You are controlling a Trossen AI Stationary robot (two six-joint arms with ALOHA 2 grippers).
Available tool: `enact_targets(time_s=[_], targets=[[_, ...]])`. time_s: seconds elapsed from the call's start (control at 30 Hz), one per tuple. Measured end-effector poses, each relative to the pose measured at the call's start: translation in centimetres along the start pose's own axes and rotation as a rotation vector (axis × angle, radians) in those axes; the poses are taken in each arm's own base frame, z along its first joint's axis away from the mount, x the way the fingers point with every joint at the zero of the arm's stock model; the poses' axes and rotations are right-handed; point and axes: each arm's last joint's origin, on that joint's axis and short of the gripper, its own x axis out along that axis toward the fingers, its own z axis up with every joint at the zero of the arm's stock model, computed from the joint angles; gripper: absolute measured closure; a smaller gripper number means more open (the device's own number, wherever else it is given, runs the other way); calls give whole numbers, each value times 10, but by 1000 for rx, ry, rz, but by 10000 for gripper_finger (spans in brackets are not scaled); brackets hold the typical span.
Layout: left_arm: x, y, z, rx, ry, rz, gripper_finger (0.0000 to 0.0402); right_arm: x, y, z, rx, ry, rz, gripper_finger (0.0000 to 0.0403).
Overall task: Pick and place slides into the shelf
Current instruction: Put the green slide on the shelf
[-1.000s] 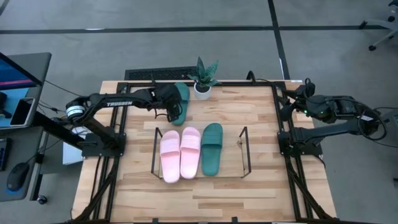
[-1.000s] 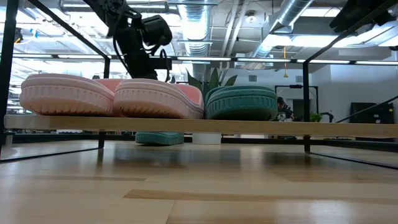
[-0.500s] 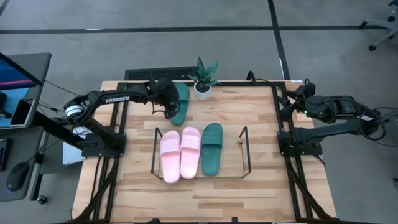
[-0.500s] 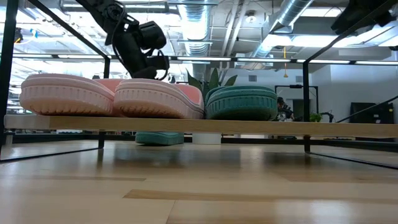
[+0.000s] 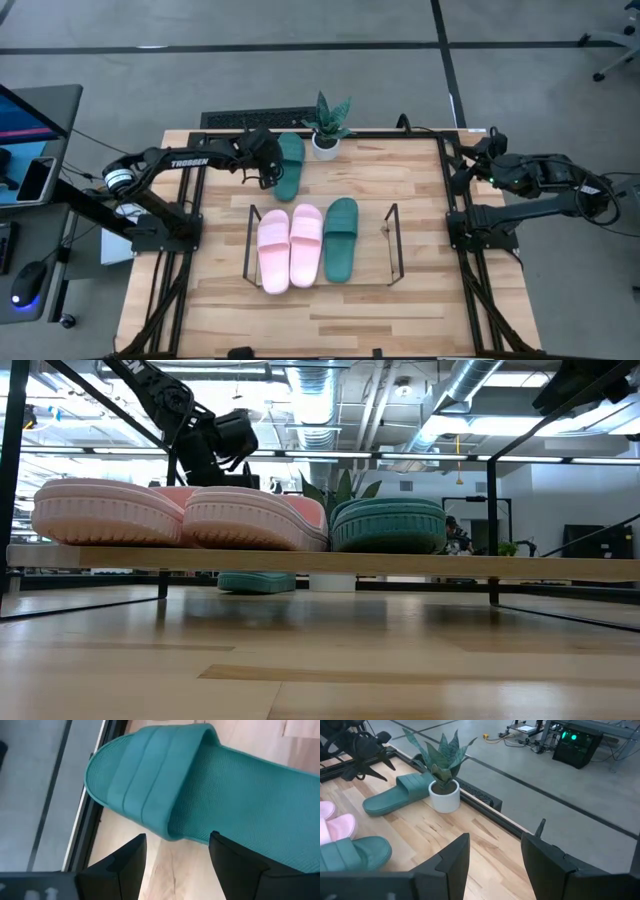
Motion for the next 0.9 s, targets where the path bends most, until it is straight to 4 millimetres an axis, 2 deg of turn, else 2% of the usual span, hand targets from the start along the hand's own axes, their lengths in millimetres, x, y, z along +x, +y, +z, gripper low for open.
enact_targets(time_s=[0.23,0.53,0.9], targets=[[5,0,2,-3,-20,11,198,0,0,0,0,0,0,234],[25,-4,1,-6,28,53,198,0,0,0,0,1,2,234],[25,0,8,-35,-37,97,198,0,0,0,0,0,2,234]])
